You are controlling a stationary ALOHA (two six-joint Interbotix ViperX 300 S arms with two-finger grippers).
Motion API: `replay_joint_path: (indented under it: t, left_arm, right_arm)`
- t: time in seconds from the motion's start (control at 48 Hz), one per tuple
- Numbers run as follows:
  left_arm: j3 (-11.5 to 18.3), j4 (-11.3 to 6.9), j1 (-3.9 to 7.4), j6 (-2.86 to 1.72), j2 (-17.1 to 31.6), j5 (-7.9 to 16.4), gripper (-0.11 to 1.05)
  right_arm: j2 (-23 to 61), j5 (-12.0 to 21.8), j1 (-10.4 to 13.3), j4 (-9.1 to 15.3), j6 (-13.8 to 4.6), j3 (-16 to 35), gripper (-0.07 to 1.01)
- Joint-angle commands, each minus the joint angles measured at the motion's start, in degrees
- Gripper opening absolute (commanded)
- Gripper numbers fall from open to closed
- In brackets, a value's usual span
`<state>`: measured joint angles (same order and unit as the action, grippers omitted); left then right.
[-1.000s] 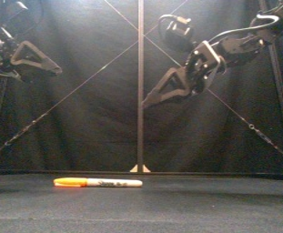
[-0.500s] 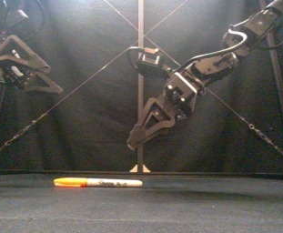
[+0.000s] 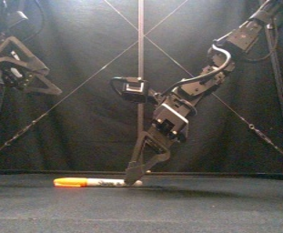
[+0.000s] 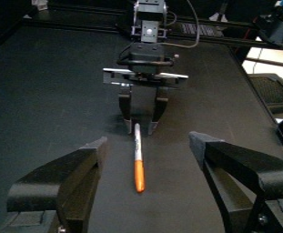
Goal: Uncap the pen
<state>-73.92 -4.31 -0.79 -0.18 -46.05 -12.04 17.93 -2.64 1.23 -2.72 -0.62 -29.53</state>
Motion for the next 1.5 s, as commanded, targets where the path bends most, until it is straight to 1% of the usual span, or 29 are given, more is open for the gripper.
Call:
replay_joint_path:
  t: [0.021, 0.062, 0.083, 0.104, 0.125, 0.167, 0.271, 0.312, 0.354, 0.396, 0.417, 0.5, 0.583, 0.625, 0.688, 0.75, 0.812, 0.833, 0.958, 0.979, 1.021, 1.042, 1.083, 1.167, 1.271, 1.354, 1.375, 1.438, 1.5]
  left_arm:
    - [0.7, -0.09, -0.09, 0.00, 0.2, -0.3, 1.02]
    - [0.7, -0.18, -0.09, -0.09, 0.2, -0.4, 1.02]
    - [0.7, -0.18, -0.09, 0.00, 0.2, -0.4, 1.02]
    - [0.7, -0.09, -0.09, -0.09, 0.2, -0.4, 1.02]
    - [0.7, -0.09, -0.09, 0.00, 0.2, -0.4, 1.02]
    - [0.8, -0.09, -0.09, -0.09, 0.2, -0.3, 1.02]
    - [1.0, -0.44, -0.09, -0.09, 0.2, -0.7, 1.02]
    - [1.1, -0.88, 0.09, -0.18, 0.2, -0.8, 1.02]
    - [1.2, -1.67, 0.35, -0.09, 0.2, -1.0, 1.02]
    - [1.4, -2.37, 0.53, -0.09, 0.2, -1.3, 1.02]
    - [1.5, -2.64, 0.53, 0.00, 0.2, -1.5, 1.02]
    - [1.7, -3.16, 0.62, 0.18, 0.2, -2.3, 1.02]
    - [1.8, -3.25, 0.62, 0.18, 0.2, -3.1, 1.02]
    - [1.8, -3.43, 0.79, -0.09, 0.2, -3.8, 1.02]
    - [1.8, -3.96, 1.14, -0.09, 0.3, -4.7, 1.02]
    - [1.8, -4.57, 1.23, 0.00, 0.3, -4.9, 1.02]
    - [1.8, -4.57, 1.23, 0.00, 0.4, -5.0, 1.02]
    - [1.8, -4.66, 1.23, -0.09, 0.4, -5.0, 1.02]
    - [2.0, -4.75, 1.23, -0.09, 1.4, -5.3, 1.02]
    - [2.1, -4.83, 1.14, -0.18, 1.8, -5.3, 1.01]
    - [2.4, -5.27, 1.14, -0.18, 2.5, -5.4, 1.01]
    - [2.6, -5.45, 1.05, -0.09, 3.0, -5.5, 1.01]
    - [3.2, -5.71, 0.88, -0.09, 4.1, -5.6, 1.01]
    - [4.8, -5.62, 0.88, 0.00, 7.1, -5.6, 1.01]
    - [6.7, -5.45, 0.88, 0.44, 10.4, -5.6, 1.01]
    - [7.6, -5.19, 1.32, 0.44, 11.7, -5.6, 1.01]
    - [7.6, -5.19, 1.49, 0.35, 11.8, -5.6, 1.01]
    - [7.6, -5.36, 2.11, 0.35, 11.8, -5.7, 1.01]
    - [7.5, -5.36, 2.81, 0.09, 11.7, -6.2, 1.01]
  right_arm:
    - [-1.1, 0.2, 0.4, -0.2, 0.00, 1.0, 0.76]
    - [-1.1, 0.2, 0.4, -0.3, 0.00, 0.9, 0.73]
    - [-1.1, 0.2, 0.4, -0.4, 0.00, 0.9, 0.70]
    - [-1.2, 0.2, 0.4, -0.6, 0.00, 0.9, 0.68]
    - [-1.1, 0.2, 0.4, -0.7, 0.00, 0.8, 0.66]
    - [-1.1, 0.3, 0.4, -0.9, 0.00, 0.8, 0.62]
    - [-1.3, 0.4, 0.4, -1.1, 0.00, 0.7, 0.54]
    - [-1.6, 0.4, 0.4, -1.1, 0.00, 0.6, 0.52]
    - [-1.9, 0.6, 0.4, -1.1, 0.00, 0.5, 0.51]
    - [-2.5, 0.7, 0.4, -1.1, 0.09, 0.4, 0.51]
    - [-3.0, 0.8, 0.4, -1.1, 0.00, 0.4, 0.51]
    - [-5.2, 1.1, 0.4, -0.8, 0.09, 0.0, 0.51]
    - [-7.6, 1.1, 0.4, -0.4, 0.18, -0.2, 0.51]
    - [-9.5, 1.1, 0.7, -0.1, 0.18, -0.3, 0.51]
    - [-11.6, 0.9, 0.8, 0.4, 0.18, -0.3, 0.51]
    - [-13.4, 0.6, 1.1, 1.1, 0.18, -0.2, 0.51]
    - [-15.3, 0.2, 1.5, 1.8, 0.18, -0.2, 0.51]
    - [-15.7, 0.0, 1.8, 2.0, 0.18, -0.1, 0.51]
    - [-17.8, -1.8, 2.6, 3.1, 0.26, -0.1, 0.51]
    - [-18.0, -2.0, 2.8, 3.3, 0.26, -0.1, 0.51]
    - [-18.5, -3.0, 3.1, 3.4, 0.26, -0.1, 0.51]
    - [-18.6, -3.3, 3.2, 3.5, 0.26, -0.2, 0.51]
    - [-18.7, -4.1, 3.4, 3.6, 0.26, -0.3, 0.51]
    - [-18.8, -5.2, 3.5, 3.9, 0.35, -0.3, 0.51]
    - [-18.7, -5.4, 3.5, 4.3, 0.35, -0.3, 0.51]
    - [-18.8, -5.4, 3.5, 4.3, 0.26, -0.4, 0.51]
    - [-18.8, -5.4, 3.4, 4.4, 0.26, -0.4, 0.51]
    - [-18.8, -5.4, 3.4, 4.4, 0.26, -0.6, 0.51]
    - [-19.0, -5.4, 3.3, 4.4, 0.35, -0.6, 0.51]
